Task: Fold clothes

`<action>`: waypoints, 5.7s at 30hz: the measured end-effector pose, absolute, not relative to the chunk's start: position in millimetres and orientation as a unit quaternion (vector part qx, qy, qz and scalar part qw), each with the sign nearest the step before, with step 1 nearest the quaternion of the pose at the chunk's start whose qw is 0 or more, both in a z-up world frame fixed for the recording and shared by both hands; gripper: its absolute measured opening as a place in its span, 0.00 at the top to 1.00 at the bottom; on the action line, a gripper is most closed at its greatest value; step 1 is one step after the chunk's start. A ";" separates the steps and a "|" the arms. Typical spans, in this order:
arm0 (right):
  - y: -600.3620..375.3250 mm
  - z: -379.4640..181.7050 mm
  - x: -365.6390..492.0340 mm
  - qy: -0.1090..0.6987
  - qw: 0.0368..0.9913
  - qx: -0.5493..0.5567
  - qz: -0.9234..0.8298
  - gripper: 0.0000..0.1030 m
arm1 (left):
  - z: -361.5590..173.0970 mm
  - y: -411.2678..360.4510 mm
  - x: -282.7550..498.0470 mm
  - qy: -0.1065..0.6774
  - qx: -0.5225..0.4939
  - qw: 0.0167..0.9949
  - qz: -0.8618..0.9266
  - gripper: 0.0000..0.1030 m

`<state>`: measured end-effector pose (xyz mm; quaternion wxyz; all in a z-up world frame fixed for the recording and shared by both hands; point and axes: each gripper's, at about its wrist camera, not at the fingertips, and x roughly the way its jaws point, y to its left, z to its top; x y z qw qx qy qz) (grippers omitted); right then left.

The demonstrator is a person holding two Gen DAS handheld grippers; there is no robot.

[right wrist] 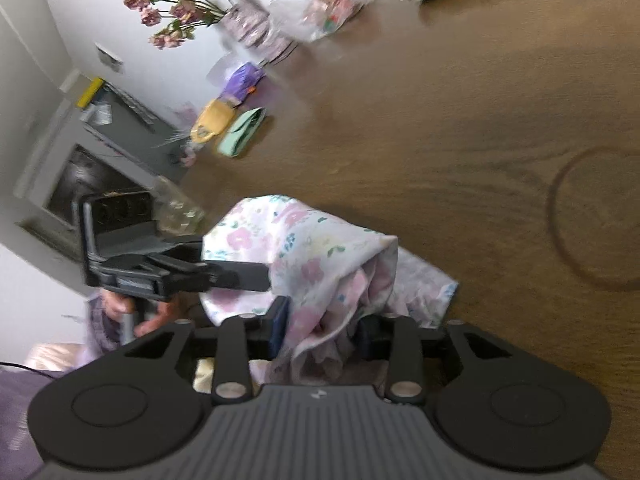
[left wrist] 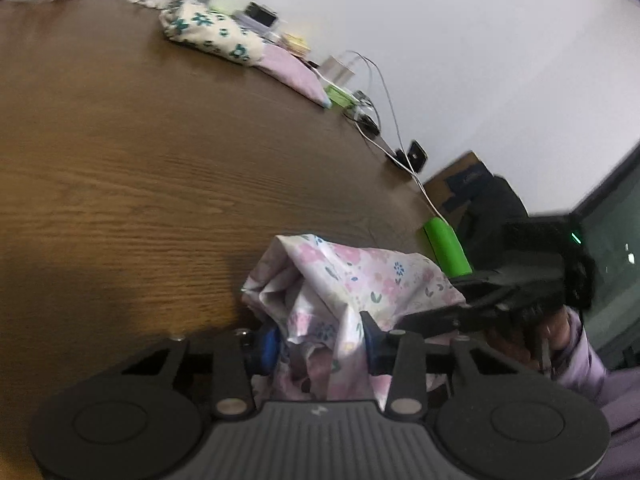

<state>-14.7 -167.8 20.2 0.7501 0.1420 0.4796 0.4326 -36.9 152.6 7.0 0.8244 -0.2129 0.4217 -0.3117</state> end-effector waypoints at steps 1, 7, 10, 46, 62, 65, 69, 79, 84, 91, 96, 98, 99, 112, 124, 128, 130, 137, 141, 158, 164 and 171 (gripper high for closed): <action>-169.4 27.8 -25.4 0.460 0.771 0.125 0.423 0.56 | 6.2 154.1 -38.9 0.419 -0.218 0.827 -0.305 0.64; -183.9 44.4 -83.6 0.362 0.866 0.089 0.334 0.29 | -4.0 160.7 -48.3 0.399 -0.271 0.827 -0.290 0.64; -177.4 33.2 -83.3 0.358 0.873 0.096 0.316 0.28 | -3.7 158.0 -48.2 0.399 -0.274 0.827 -0.287 0.64; -199.6 49.2 -53.8 0.295 0.913 0.128 0.252 0.67 | 56.6 145.2 -71.3 0.293 -0.187 0.913 -0.215 0.50; -134.8 33.3 -60.7 0.295 0.916 0.027 0.271 0.80 | 34.8 79.7 -61.0 0.318 -0.037 0.934 -0.156 0.86; -137.5 34.2 -65.7 0.293 0.917 0.016 0.272 0.80 | 28.8 78.0 -59.0 0.323 -0.036 0.933 -0.154 0.86; -139.6 29.9 -63.5 0.307 0.912 0.024 0.272 0.78 | 37.7 83.0 -60.8 0.320 -0.049 0.932 -0.160 0.79; -195.4 38.0 -66.4 0.332 0.892 0.136 0.275 0.28 | 31.6 133.8 -76.5 0.351 -0.170 0.906 -0.161 0.19; -205.0 19.0 -55.2 0.370 0.859 0.194 0.294 0.28 | 23.1 140.7 -70.0 0.367 -0.231 0.882 -0.185 0.19; -194.2 12.6 -52.9 0.379 0.841 0.205 0.326 0.26 | 23.1 134.3 -65.0 0.380 -0.232 0.873 -0.197 0.19; -183.4 9.9 -53.2 0.378 0.835 0.199 0.346 0.34 | 18.1 122.9 -62.4 0.383 -0.247 0.862 -0.223 0.29; -182.9 8.7 -52.9 0.381 0.830 0.201 0.355 0.44 | 14.8 118.8 -61.8 0.384 -0.245 0.863 -0.220 0.49; -183.4 7.3 -52.7 0.382 0.828 0.205 0.356 0.50 | 12.2 118.2 -60.7 0.386 -0.249 0.860 -0.221 0.54; -197.1 11.5 -54.1 0.382 0.836 0.213 0.331 0.51 | 19.0 128.7 -66.2 0.383 -0.241 0.867 -0.209 0.33; -192.3 4.6 -53.9 0.375 0.842 0.212 0.326 0.72 | 12.6 101.1 -64.3 0.392 -0.229 0.859 -0.236 0.67; -202.1 4.7 -55.0 0.368 0.842 0.226 0.324 0.77 | 14.3 94.7 -63.3 0.387 -0.229 0.858 -0.247 0.70; -206.4 6.4 -56.9 0.363 0.845 0.225 0.323 0.78 | 15.4 90.4 -62.2 0.386 -0.228 0.858 -0.253 0.71; -221.5 6.0 -60.5 0.361 0.851 0.227 0.308 0.78 | 10.2 77.7 -56.4 0.390 -0.228 0.852 -0.266 0.68; -227.5 5.3 -61.5 0.360 0.855 0.233 0.292 0.60 | 11.8 81.5 -59.2 0.386 -0.219 0.861 -0.250 0.55; -224.3 0.1 -59.7 0.357 0.860 0.223 0.288 0.57 | 11.7 78.5 -46.5 0.392 -0.240 0.852 -0.251 0.56; -220.5 -3.2 -59.8 0.362 0.852 0.229 0.300 0.77 | 9.8 76.0 -52.3 0.386 -0.250 0.850 -0.256 0.73; -224.3 14.1 -65.1 0.342 0.856 0.233 0.310 0.80 | 31.2 75.2 -56.9 0.362 -0.238 0.859 -0.274 0.75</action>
